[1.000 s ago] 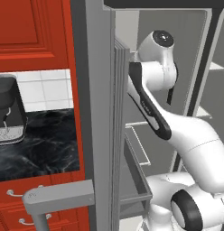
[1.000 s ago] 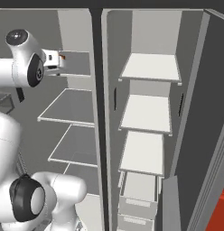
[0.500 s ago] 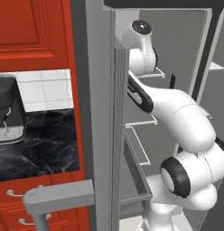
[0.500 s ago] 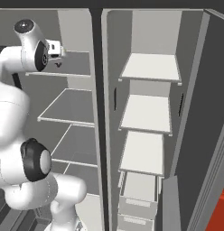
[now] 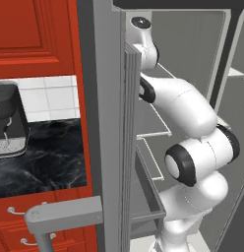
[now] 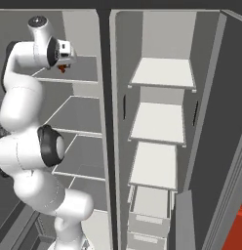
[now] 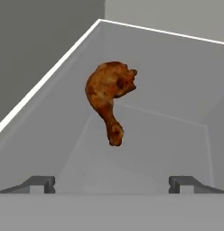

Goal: Gather the bell pepper and tomato from the fridge and place them on a tray on the dining counter. Then gather the chicken drumsticks from the fridge and place them on the other tray.

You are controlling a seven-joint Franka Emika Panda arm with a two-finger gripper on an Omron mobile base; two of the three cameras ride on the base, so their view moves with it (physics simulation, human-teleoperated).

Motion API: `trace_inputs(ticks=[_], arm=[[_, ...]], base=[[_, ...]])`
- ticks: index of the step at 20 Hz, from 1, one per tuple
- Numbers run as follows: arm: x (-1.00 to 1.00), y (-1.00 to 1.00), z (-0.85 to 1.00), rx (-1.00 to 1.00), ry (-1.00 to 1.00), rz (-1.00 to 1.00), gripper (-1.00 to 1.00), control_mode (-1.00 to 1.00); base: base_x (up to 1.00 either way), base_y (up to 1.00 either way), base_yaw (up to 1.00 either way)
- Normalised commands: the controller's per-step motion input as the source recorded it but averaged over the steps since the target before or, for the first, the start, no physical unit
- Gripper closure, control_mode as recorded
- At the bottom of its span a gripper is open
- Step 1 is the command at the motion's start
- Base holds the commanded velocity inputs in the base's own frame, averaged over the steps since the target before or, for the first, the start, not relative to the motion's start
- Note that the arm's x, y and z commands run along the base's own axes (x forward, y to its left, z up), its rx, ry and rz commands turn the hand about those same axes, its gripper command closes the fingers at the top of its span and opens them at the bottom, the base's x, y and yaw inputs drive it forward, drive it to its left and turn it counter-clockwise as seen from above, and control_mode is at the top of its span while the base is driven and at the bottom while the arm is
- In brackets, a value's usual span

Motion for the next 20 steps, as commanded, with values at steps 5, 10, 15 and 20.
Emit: trace_inputs(ticks=[5, 10, 15, 20], arm=[[0.39, 0.14, -0.14, -0.02, 0.10, 0.00, -1.00, -1.00], [0.40, 0.03, -0.15, -0.03, 0.04, 0.00, -1.00, -1.00], [0.39, 0.02, -0.18, -0.02, 0.01, 0.00, -1.00, -1.00], [0.12, 0.09, -0.19, 0.00, 0.00, 0.00, -1.00, -1.00]], base=[[0.00, 0.00, 0.00], [0.00, 0.00, 0.00], [0.00, 0.00, 0.00], [0.00, 0.00, 0.00]])
